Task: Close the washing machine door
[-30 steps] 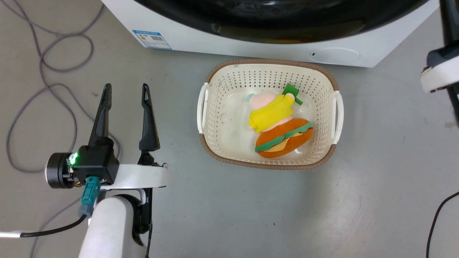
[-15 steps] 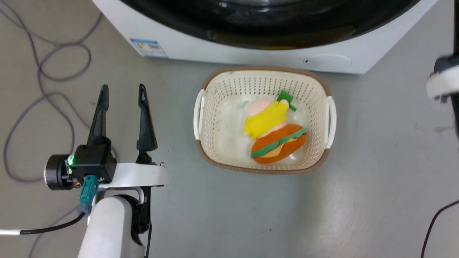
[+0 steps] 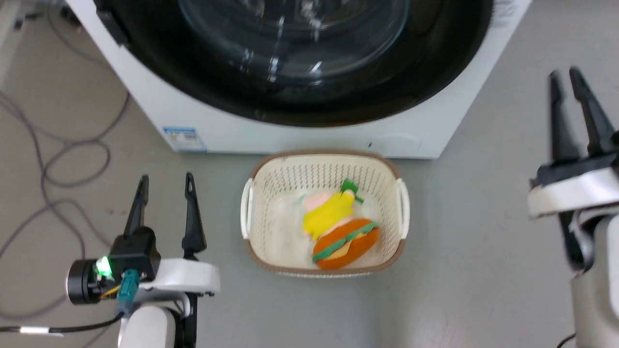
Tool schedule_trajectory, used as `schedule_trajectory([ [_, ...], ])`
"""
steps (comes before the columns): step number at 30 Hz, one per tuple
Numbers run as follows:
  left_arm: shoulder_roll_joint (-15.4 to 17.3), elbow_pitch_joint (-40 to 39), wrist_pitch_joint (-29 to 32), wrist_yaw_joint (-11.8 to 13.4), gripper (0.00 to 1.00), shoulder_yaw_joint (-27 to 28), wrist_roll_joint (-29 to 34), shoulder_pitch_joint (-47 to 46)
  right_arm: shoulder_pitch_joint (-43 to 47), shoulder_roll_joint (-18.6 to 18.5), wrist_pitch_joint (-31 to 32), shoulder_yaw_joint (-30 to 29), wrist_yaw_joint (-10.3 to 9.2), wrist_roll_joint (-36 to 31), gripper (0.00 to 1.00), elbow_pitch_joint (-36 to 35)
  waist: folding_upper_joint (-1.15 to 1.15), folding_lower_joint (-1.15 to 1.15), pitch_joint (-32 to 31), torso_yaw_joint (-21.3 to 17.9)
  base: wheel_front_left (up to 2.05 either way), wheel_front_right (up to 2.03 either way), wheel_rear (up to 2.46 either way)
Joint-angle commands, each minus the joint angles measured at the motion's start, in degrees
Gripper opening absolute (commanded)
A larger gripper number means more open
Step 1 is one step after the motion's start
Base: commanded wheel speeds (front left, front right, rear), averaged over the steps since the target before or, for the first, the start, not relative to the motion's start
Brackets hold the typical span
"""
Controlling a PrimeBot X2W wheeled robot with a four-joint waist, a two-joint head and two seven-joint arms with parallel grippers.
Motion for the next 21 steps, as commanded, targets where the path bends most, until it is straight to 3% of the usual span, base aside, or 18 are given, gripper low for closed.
schedule_trajectory([
  [1, 0.3, 0.2, -0.3, -0.2, 1.00, 0.2, 0.5, 0.7, 1.4, 0.5, -0.3, 0.3, -0.05, 0.1, 1.00, -0.5, 0.00, 0.00, -2.6, -1.7, 0.00, 0.00, 0.00],
  [13, 0.8, 1.1, -0.3, 0.3, 1.00, 0.5, 1.5, 6.5, 14.7, 5.1, -0.3, 1.6, -0.05, 1.1, 1.00, -3.9, 0.00, 0.00, -10.4, -3.6, 0.00, 0.00, 0.00],
  [21, 0.7, 0.9, -0.3, 0.5, 1.00, -0.5, 1.5, 9.8, 22.3, 6.1, -0.3, 1.9, -0.05, 2.0, 1.00, -4.1, 0.00, 0.00, -13.8, -3.0, 0.00, 0.00, 0.00],
])
